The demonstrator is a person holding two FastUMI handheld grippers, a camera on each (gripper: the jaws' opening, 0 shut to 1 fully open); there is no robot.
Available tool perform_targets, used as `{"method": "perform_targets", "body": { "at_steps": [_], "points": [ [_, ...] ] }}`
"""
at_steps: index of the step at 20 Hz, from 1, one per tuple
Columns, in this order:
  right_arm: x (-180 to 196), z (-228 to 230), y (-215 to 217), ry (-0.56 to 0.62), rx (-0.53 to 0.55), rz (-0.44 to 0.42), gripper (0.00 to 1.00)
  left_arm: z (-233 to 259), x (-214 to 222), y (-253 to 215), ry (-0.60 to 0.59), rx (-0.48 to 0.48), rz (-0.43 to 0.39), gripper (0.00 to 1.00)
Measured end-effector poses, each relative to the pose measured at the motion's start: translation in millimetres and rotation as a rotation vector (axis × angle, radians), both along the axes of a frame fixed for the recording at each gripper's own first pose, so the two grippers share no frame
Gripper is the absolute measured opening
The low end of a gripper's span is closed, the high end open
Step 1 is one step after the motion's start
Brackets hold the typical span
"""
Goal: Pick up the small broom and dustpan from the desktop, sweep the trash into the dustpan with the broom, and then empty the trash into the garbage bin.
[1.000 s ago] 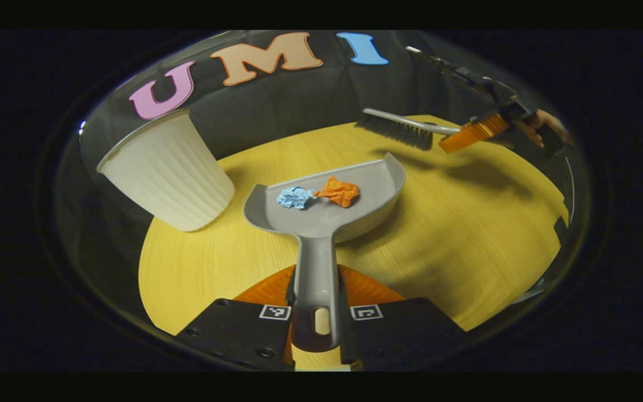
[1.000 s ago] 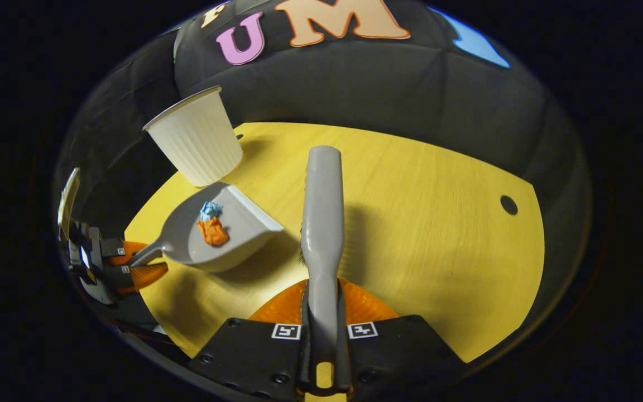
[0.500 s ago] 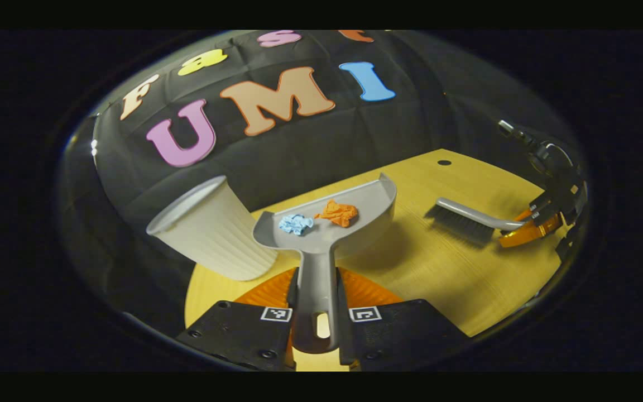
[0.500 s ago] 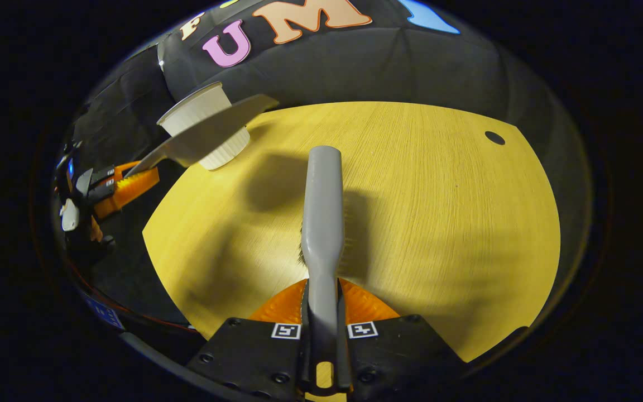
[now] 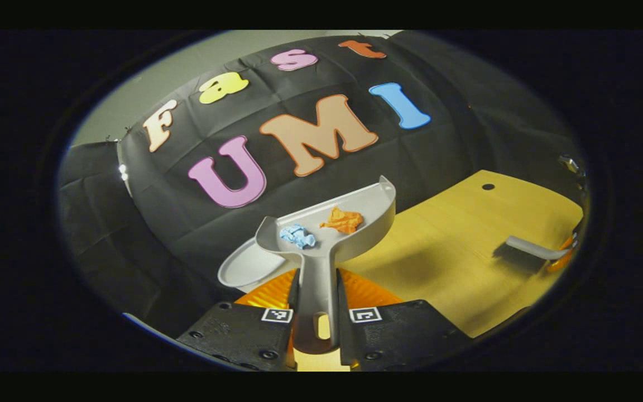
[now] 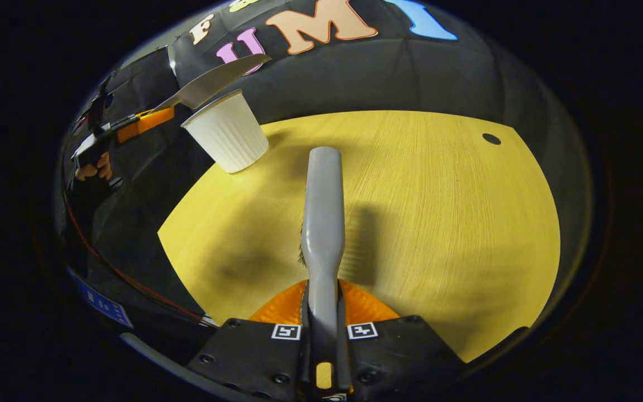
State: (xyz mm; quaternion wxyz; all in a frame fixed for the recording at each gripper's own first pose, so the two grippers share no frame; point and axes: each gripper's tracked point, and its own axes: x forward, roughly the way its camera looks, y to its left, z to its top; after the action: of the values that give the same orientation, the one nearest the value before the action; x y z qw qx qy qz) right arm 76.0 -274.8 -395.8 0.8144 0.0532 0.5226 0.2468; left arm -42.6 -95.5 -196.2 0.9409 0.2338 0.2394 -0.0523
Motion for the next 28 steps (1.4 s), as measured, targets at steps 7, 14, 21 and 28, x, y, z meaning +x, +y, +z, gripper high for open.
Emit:
{"method": "perform_targets", "body": {
  "at_steps": [7,14,21,28],
  "points": [
    [22,5,11,0.015,0.004,0.013,0.15,-7,0,18,-0.03,0.24,0.066,0.22],
    [58,1,3,0.027,0.009,0.045,0.15,-26,0,49,0.048,0.585,0.009,0.22],
    [75,-14,-1,0.036,0.021,0.061,0.15,-15,7,84,0.12,0.946,-0.138,0.2],
    [69,0,4,0.027,0.013,0.064,0.15,1,18,93,0.155,1.223,-0.281,0.21]
  ]
}}
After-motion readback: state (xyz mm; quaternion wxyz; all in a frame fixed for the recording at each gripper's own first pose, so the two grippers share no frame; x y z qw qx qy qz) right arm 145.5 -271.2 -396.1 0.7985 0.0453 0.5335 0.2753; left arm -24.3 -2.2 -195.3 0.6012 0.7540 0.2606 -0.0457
